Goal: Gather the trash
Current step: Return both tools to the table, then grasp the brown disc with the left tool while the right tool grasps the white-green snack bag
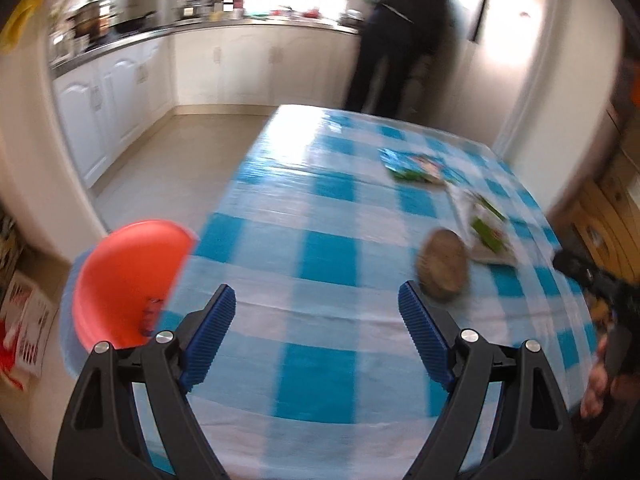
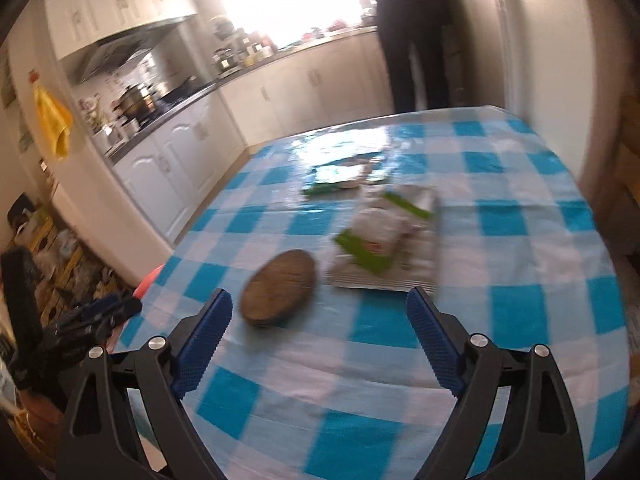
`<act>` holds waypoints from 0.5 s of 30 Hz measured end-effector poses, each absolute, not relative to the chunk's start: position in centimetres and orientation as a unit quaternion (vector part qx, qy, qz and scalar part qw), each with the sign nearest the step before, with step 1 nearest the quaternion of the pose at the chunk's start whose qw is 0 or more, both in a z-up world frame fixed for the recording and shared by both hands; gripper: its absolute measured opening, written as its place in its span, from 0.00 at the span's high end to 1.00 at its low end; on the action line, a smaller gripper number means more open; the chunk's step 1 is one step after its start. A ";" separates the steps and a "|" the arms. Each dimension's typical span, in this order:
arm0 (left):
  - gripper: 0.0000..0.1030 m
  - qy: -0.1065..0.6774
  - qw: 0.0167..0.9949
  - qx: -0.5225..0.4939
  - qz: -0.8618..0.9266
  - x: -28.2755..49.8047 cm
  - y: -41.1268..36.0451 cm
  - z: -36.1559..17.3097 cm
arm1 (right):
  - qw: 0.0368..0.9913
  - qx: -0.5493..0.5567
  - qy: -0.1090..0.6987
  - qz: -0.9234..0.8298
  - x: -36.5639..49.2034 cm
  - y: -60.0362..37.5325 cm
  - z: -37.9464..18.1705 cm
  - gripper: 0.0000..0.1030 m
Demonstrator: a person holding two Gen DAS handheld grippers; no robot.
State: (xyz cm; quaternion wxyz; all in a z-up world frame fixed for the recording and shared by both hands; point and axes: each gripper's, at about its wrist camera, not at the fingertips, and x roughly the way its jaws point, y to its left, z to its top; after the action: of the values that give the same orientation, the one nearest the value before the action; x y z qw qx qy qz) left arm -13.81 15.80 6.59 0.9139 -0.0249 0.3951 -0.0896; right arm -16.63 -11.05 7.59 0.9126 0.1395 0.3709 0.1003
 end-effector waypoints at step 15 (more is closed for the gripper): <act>0.18 0.424 0.887 0.070 -0.168 -11.5 4.8 3.7 | 0.888 0.154 0.421 0.098 -13.4 -16.1 4.1 0.14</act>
State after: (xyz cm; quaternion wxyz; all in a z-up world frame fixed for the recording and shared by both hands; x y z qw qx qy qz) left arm -11.47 4.79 3.67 0.8875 0.0697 0.4235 -0.1677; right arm -13.35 -16.14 4.11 0.8884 0.1537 0.4214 0.0976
